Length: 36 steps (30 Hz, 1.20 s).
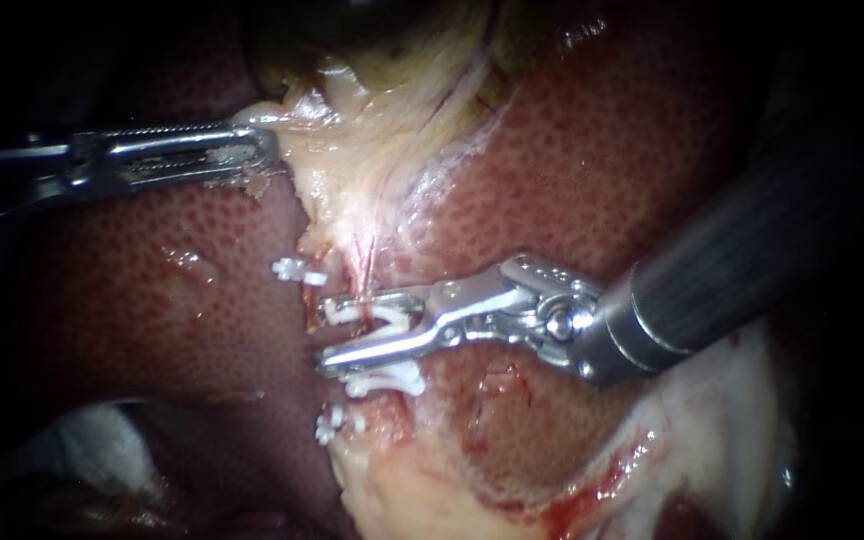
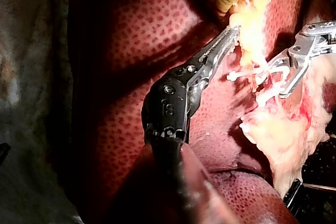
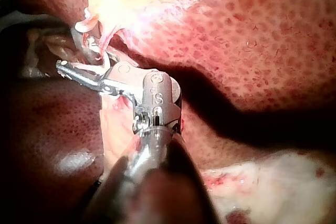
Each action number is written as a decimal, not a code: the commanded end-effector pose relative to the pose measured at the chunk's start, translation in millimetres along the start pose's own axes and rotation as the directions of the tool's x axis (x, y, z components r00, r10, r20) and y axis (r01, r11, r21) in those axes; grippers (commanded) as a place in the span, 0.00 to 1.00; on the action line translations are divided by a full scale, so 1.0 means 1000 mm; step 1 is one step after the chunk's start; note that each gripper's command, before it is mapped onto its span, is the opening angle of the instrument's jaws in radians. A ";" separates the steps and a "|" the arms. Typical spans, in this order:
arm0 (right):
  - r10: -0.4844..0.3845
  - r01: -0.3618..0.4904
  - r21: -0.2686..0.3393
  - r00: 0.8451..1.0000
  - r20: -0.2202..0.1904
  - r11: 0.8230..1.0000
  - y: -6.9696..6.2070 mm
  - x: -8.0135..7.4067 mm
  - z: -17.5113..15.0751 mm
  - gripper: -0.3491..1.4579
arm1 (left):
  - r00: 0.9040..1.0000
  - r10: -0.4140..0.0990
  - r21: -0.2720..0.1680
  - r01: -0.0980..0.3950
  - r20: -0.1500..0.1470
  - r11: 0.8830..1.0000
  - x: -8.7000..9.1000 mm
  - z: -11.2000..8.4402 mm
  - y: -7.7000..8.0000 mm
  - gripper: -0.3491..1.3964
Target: Clipping third clip right tube
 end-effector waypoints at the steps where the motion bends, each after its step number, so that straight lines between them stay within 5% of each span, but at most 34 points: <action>1: 0.000 0.000 0.000 1.000 0.000 1.000 0.0000 0.0001 0.0000 0.43 | 1.000 0.000 0.000 0.000 0.000 1.000 0.0000 0.0000 0.0000 0.00; 15: 0.031 -0.031 -0.012 0.999 -0.008 0.999 0.0004 0.0004 -0.0002 0.36 | 1.000 0.001 0.001 -0.001 -0.001 1.000 -0.0001 0.0002 0.0000 0.00; 23: 0.100 -0.101 -0.023 0.995 -0.018 0.995 0.0002 0.0001 -0.0013 0.00 | 1.000 0.001 0.001 -0.001 -0.001 1.000 -0.0001 0.0002 0.0000 0.00; 36: 0.139 -0.139 -0.020 0.990 -0.017 0.990 0.0001 -0.0004 -0.0018 0.00 | 1.000 0.001 0.001 -0.001 -0.001 1.000 -0.0001 0.0002 0.0000 0.00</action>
